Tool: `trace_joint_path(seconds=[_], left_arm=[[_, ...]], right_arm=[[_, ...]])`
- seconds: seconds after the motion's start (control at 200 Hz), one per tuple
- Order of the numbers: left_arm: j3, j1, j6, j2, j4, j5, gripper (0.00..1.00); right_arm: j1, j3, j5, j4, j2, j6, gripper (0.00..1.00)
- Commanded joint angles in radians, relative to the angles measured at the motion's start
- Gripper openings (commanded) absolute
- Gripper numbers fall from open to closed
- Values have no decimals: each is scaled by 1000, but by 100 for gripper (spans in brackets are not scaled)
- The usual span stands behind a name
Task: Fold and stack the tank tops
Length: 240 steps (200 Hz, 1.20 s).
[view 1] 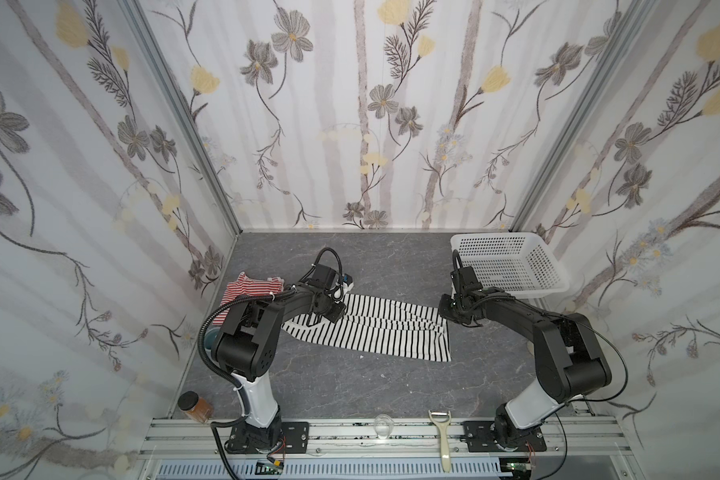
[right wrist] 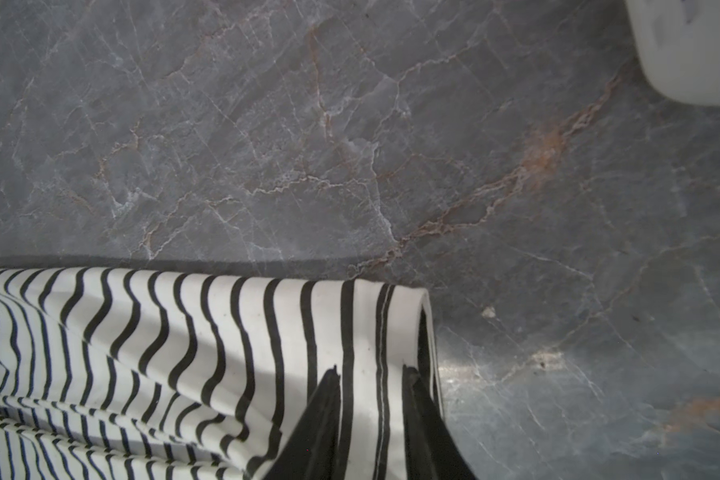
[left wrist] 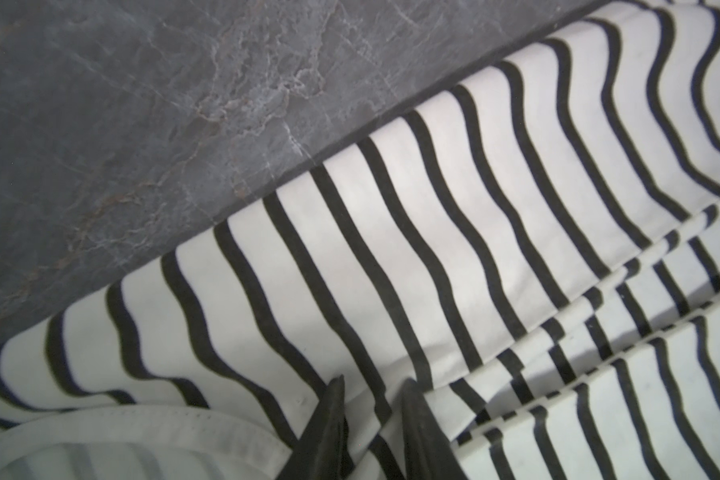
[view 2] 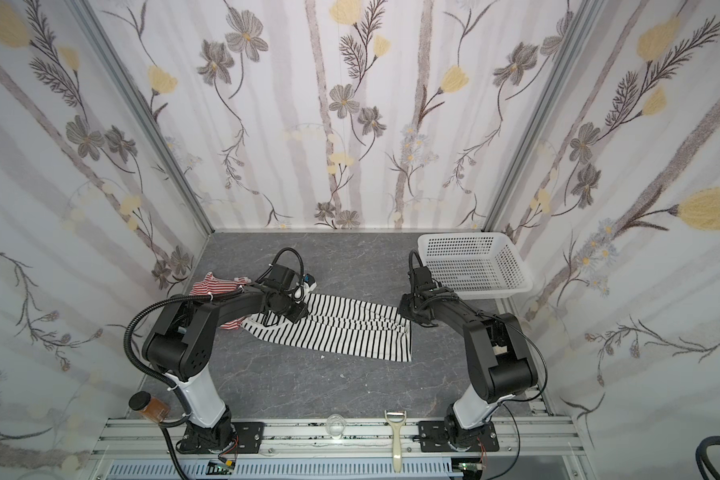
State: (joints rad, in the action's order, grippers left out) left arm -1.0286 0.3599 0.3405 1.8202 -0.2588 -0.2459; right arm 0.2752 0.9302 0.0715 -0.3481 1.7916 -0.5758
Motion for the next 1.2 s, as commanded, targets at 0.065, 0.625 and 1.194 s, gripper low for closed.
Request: trace_joint_path(seconds=[0.065,0.625,1.194], left_arm=[[6,-2,-1,7,-92,36,28],[3,-3,-5,12,-91,36,28],[15,-13,1,16,-91,45,28]], right_arm=[[-11,15,-17,37,28,-12,28],[-19,15,-10,54,46,-2,28],[-58,66,-3,55,43,9,0]])
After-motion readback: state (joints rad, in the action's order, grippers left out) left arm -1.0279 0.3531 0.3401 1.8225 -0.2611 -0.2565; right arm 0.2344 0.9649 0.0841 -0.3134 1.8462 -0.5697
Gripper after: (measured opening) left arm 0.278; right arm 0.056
